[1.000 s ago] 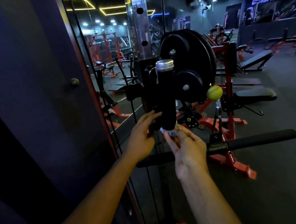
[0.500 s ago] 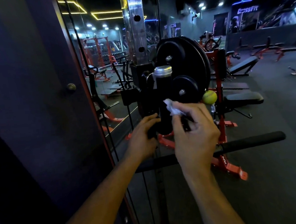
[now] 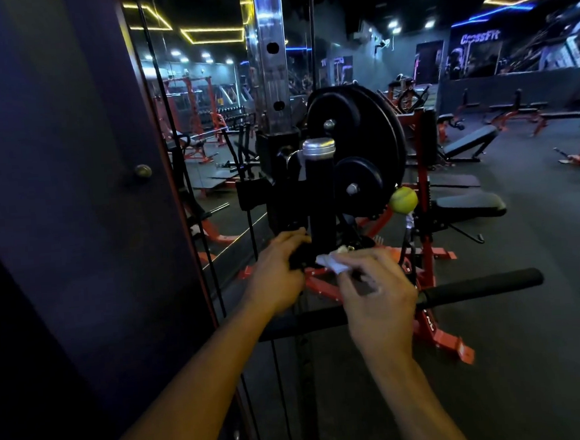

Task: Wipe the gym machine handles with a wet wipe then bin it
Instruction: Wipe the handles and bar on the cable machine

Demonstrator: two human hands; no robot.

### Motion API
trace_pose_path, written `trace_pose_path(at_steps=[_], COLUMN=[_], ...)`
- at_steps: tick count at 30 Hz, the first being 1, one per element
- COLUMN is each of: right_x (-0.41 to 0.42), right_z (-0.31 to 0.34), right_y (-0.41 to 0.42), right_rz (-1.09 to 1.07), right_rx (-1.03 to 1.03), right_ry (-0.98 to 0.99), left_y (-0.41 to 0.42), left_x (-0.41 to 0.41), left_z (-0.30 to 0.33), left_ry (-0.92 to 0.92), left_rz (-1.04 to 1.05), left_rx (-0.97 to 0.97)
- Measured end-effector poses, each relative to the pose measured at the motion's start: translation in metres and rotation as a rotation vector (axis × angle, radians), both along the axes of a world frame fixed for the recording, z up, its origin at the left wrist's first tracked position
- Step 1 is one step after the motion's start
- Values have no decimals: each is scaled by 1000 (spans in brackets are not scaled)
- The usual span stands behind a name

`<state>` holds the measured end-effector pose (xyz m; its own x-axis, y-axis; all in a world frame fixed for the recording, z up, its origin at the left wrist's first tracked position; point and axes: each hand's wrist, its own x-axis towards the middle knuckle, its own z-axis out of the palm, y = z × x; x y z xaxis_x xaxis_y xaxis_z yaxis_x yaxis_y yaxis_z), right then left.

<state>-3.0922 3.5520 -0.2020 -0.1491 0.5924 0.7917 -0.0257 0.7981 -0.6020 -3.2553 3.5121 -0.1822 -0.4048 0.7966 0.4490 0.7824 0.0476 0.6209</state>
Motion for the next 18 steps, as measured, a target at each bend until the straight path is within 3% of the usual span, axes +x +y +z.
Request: trace_pose_path(at_steps=[3,6,11,15,18], right_x=[7,-2,-11,5,3], right_z=[43,81,67,65,92], right_y=[2,18,21,29,32], right_rz=[-49,-37,-57,45,74], right_rx=[116,201,298,177,60], right_ry=[97,132,-6,-66,98], left_y=[0,-6,-13,-13,-9], left_x=[-4,13,37,31,32], left_z=[11,34,64,51,45], left_ry=[-70,-289,-546,-554,-571], left_rz=[-12,-79,-207,-144,-169], left_rx=[-26,99,221,190,223])
